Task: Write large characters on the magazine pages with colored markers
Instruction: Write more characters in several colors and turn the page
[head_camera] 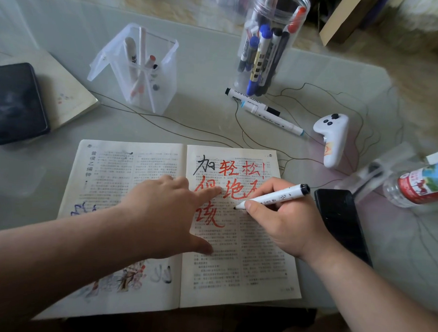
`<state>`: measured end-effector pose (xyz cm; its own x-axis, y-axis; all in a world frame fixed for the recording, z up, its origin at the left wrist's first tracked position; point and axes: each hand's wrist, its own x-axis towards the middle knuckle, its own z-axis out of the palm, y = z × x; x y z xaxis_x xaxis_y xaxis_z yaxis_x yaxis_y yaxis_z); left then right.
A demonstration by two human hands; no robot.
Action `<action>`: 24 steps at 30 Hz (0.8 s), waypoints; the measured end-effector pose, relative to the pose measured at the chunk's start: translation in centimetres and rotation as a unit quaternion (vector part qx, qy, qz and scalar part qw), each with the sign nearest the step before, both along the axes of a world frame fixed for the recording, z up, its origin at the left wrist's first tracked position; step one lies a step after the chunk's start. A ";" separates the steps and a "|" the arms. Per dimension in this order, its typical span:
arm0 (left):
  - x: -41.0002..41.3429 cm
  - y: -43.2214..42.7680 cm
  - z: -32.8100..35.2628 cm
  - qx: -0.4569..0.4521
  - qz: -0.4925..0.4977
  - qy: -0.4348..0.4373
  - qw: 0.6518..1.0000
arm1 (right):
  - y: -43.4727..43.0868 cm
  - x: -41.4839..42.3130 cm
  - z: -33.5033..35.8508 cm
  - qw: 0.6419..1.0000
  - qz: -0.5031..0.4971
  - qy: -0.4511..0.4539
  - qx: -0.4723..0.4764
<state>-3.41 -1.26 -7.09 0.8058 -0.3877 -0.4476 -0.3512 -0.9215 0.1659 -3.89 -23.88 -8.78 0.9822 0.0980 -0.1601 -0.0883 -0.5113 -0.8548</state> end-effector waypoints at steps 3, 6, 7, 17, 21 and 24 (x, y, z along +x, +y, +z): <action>0.0 0.0 0.0 -0.001 0.001 0.000 1.000 | 0.0 -0.1 0.1 1.000 0.011 0.008 0.001; 0.0 0.0 0.0 0.000 0.000 -0.001 1.000 | 0.0 -0.2 0.2 1.000 0.025 0.014 0.007; 0.0 0.0 0.0 0.000 0.000 -0.001 1.000 | 0.0 -0.3 0.2 0.999 0.030 0.012 0.006; 0.0 0.0 0.0 -0.001 -0.001 0.000 1.000 | 0.0 -0.2 0.2 1.000 0.016 0.006 0.010; 0.0 0.0 0.0 0.002 -0.002 -0.001 1.000 | 0.0 -0.4 0.1 0.999 0.031 0.010 0.011; 0.0 0.0 0.0 0.002 -0.002 -0.001 1.000 | 0.0 -0.3 0.2 0.999 0.031 0.006 0.008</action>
<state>-3.38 -1.29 -7.06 0.8046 -0.3895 -0.4483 -0.3554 -0.9206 0.1619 -4.18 -23.86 -8.58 0.9722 0.1621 -0.1688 -0.0660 -0.5023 -0.8622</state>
